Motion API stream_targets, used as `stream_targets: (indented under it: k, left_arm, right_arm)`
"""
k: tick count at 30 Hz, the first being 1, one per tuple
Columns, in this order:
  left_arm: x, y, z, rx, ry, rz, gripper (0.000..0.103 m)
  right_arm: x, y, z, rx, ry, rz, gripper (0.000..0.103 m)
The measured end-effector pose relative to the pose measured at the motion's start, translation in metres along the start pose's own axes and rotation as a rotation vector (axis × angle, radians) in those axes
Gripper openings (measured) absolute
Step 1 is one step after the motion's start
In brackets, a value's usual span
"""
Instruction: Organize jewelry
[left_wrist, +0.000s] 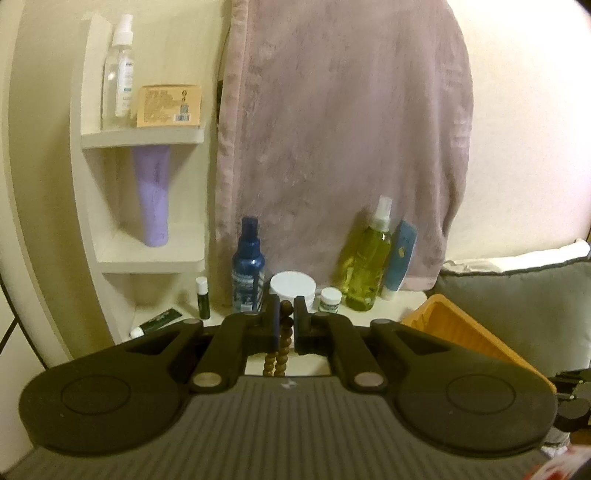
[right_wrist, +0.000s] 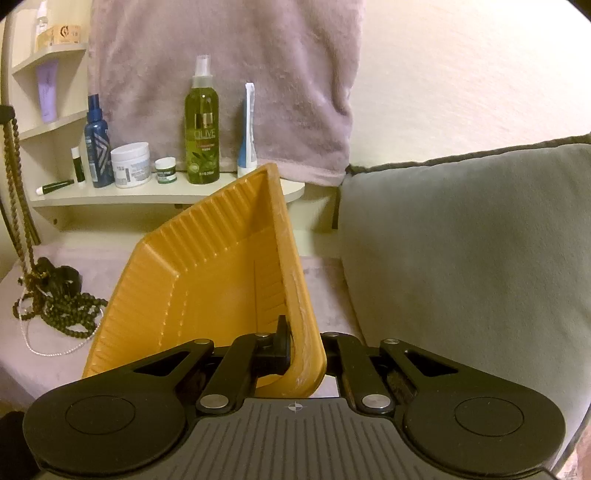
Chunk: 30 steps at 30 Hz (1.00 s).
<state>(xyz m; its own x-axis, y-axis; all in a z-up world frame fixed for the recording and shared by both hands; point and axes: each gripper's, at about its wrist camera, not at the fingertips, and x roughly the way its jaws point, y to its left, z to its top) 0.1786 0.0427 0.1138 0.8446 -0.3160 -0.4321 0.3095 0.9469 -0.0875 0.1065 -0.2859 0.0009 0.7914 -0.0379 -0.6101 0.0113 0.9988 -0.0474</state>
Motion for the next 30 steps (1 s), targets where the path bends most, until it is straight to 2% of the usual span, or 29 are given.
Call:
stream_targets:
  k: [7,10,12,17,20,24,28,30]
  left_arm:
    - [-0.008,-0.006,0.029,0.031,-0.059,-0.005,0.005]
    - [-0.006,-0.009,0.033,0.047,-0.057,0.003,0.005]
    - [0.003,-0.01,0.025,0.05,-0.017,-0.005,0.005]
    - [0.037,-0.01,-0.019,0.051,0.174,0.0,0.005]
    - [0.044,-0.005,-0.039,0.06,0.231,0.029,0.005]
    - [0.042,0.008,-0.047,0.063,0.247,0.092,0.005]
    - [0.027,0.015,-0.032,0.059,0.189,0.101,0.005]
    - [0.028,0.018,-0.027,0.059,0.196,0.098,0.006]
  right_arm:
    - [0.0,0.0,0.001,0.003,-0.005,0.001,0.006]
    - [0.0,0.001,0.001,0.005,-0.007,0.003,0.006]
    - [0.001,0.0,0.001,0.006,-0.007,0.004,0.006]
    - [0.0,0.001,0.001,0.004,-0.006,0.003,0.006]
    - [0.001,0.001,0.0,0.003,-0.005,0.002,0.006]
    - [0.002,0.0,0.0,0.005,-0.005,0.0,0.006]
    - [0.003,0.0,0.0,0.004,-0.003,-0.001,0.006]
    - [0.003,0.0,0.001,0.007,-0.004,-0.003,0.006]
